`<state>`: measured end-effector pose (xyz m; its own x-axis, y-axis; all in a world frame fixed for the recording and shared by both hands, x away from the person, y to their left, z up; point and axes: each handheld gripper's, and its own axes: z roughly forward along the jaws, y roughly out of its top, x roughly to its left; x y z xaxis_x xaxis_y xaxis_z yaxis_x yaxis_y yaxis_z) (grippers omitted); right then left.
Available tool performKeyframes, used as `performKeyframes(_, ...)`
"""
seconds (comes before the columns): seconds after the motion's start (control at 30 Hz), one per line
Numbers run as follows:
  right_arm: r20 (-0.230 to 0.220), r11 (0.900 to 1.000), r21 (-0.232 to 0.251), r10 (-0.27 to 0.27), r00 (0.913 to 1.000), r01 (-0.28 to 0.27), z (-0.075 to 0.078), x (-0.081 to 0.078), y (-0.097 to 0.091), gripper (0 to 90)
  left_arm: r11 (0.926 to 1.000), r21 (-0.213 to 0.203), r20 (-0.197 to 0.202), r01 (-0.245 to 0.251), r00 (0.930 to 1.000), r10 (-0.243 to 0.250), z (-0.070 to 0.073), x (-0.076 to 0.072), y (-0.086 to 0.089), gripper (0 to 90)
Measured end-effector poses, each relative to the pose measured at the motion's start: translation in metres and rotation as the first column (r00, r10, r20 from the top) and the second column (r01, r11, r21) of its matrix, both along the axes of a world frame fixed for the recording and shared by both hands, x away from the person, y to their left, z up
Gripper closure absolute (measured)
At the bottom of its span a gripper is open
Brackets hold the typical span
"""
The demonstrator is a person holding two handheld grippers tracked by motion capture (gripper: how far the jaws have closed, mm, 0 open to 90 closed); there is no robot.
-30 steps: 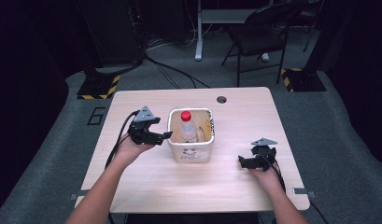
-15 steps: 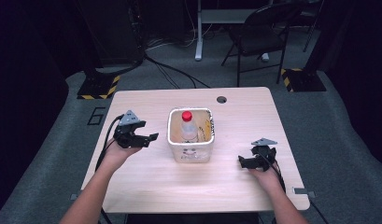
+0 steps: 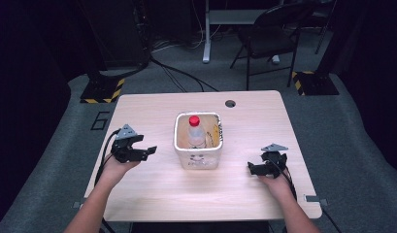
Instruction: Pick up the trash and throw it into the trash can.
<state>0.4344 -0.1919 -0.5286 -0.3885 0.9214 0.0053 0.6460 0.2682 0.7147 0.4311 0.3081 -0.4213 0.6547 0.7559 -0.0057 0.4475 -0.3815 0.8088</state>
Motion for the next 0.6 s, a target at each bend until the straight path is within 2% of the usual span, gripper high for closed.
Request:
performKeyframes(0.27,0.000,1.0000,-0.001,0.001,1.0000,-0.001,0.000,0.000,0.000,0.0,0.9994,-0.008,-0.027,-0.033,0.9991,0.033,-0.020,-0.007,0.013,23.8)
performKeyframes(0.6,0.001,1.0000,-0.001,0.001,1.0000,-0.001,0.000,0.000,0.000,0.0,0.9967,0.019,-0.057,-0.079,0.9952,0.080,-0.045,-0.014,0.028,23.2)
